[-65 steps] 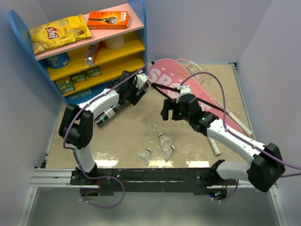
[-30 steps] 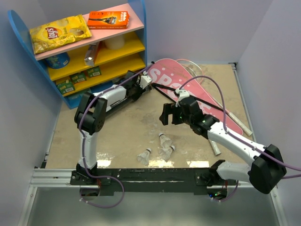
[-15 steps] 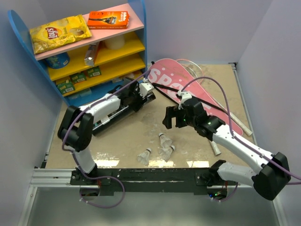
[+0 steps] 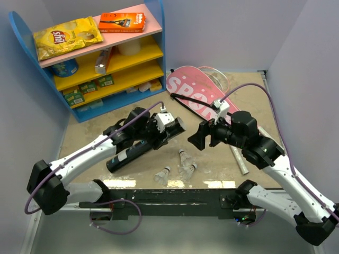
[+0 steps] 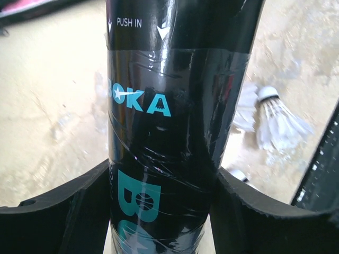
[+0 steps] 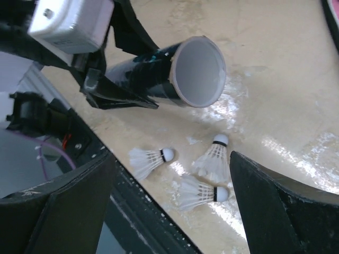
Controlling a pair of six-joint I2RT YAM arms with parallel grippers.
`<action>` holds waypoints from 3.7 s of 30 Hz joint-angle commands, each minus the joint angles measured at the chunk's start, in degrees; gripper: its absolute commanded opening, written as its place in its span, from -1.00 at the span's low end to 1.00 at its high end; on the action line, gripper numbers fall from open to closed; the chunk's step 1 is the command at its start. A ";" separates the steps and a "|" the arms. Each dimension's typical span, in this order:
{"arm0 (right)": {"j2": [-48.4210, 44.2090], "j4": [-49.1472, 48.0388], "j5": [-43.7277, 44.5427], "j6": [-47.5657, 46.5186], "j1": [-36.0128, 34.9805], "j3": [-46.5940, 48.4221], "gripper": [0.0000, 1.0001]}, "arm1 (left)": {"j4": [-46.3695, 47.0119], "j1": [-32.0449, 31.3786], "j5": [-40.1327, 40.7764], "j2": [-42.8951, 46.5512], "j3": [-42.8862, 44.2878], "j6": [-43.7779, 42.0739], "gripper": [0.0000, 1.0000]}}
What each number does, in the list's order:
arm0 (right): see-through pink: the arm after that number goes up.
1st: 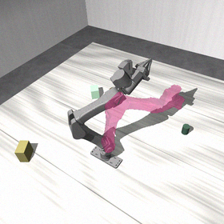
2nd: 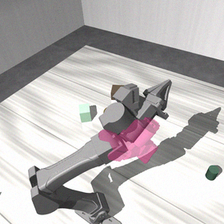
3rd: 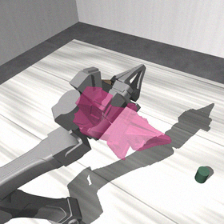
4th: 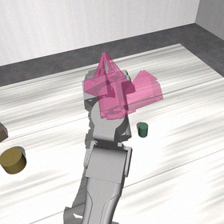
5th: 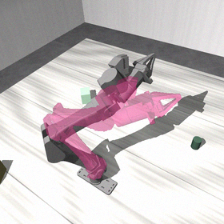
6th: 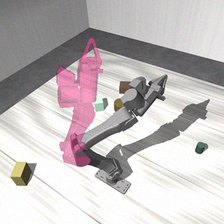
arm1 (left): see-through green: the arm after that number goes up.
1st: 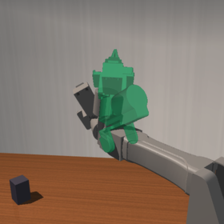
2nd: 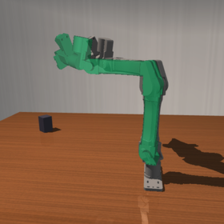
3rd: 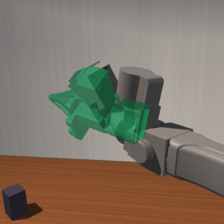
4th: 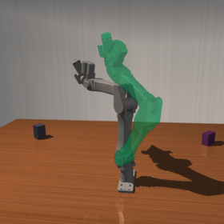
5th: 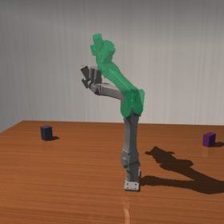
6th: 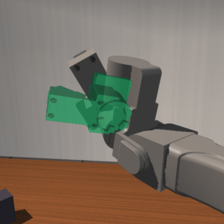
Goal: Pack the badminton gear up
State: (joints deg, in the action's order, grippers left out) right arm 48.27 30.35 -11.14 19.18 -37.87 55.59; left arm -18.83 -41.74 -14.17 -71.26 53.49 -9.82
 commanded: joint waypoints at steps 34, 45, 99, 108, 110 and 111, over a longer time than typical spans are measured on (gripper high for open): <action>15.27 -12.07 -29.47 -1.69 -2.12 4.00 -0.10 | 3.01 -2.91 -9.21 18.97 -13.42 7.80 -0.97; 14.92 -14.88 -30.17 -0.28 -3.44 1.45 -0.85 | 3.36 -3.00 -8.68 20.29 -13.94 7.89 -0.97; 22.00 -9.95 4.53 2.35 7.19 6.03 -1.00 | 3.98 -4.41 -10.88 27.85 -14.38 8.68 -1.00; 44.26 -18.83 10.96 7.10 6.84 8.30 -1.00 | 4.41 -4.50 -9.65 27.85 -14.74 9.12 -1.00; 48.40 -19.62 12.45 7.54 6.67 9.09 -1.00 | 4.59 -4.58 -9.12 28.02 -14.91 9.30 -1.00; 49.97 -19.63 13.32 7.63 6.67 10.23 -1.00 | 4.59 -4.58 -9.12 28.20 -14.91 9.38 -1.00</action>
State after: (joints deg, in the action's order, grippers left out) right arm 94.87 14.87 -2.83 24.71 -30.81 61.49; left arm -16.10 -45.91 -23.73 -44.01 38.54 -2.02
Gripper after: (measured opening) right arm 0.010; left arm 0.672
